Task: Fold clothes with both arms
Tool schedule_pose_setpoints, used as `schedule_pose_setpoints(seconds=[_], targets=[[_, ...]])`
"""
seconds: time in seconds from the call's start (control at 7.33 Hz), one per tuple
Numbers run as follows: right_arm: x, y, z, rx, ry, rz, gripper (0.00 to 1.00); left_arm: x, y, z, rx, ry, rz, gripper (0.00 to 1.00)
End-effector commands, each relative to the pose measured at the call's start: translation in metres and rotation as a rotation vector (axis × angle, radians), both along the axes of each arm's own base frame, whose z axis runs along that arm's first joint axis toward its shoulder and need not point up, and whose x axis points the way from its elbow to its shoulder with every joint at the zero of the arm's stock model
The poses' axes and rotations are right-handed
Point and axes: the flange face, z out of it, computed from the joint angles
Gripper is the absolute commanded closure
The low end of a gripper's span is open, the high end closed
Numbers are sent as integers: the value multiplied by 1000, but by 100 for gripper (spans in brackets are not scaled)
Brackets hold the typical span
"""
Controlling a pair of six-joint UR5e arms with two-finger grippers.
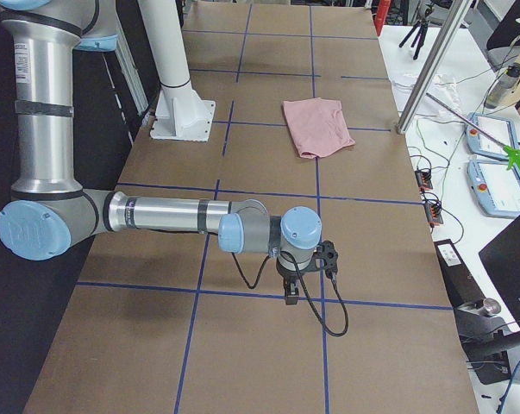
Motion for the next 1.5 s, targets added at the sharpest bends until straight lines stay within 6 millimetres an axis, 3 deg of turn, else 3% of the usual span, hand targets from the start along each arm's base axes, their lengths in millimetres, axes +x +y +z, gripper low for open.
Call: schedule_pose_setpoints(seconds=[0.0, 0.82, 1.36], targets=[[1, 4, 4, -9, 0, 1, 0, 0, 0, -1, -60, 8, -72, 0], [10, 15, 14, -44, 8, 30, 0, 0, -1, -6, -49, 9, -72, 0], [10, 14, 12, -175, 10, 170, 0, 0, -1, -7, -48, 9, -73, 0]])
